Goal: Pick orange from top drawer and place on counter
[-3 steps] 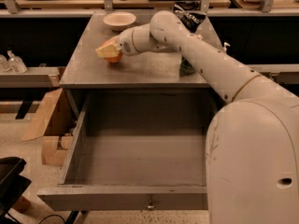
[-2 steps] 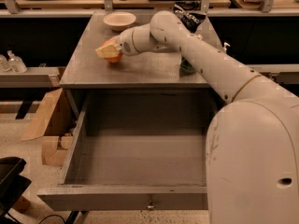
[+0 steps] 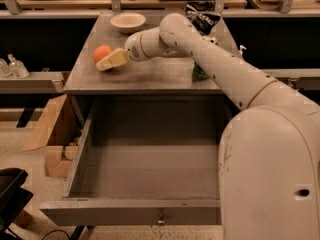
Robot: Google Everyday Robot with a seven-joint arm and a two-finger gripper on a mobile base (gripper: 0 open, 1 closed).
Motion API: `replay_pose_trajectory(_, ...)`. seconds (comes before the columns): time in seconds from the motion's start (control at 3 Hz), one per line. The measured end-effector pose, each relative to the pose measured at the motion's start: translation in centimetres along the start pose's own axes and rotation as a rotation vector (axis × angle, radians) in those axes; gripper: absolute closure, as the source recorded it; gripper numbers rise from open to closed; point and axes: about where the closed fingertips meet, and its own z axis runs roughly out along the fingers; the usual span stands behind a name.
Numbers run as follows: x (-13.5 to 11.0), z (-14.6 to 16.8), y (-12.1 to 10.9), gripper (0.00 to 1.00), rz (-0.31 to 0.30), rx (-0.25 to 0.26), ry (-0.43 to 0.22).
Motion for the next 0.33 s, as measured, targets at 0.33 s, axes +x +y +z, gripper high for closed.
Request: replay_pose_trajectory(0.33,0.00,0.00,0.00,0.00,0.000,0.000,0.000)
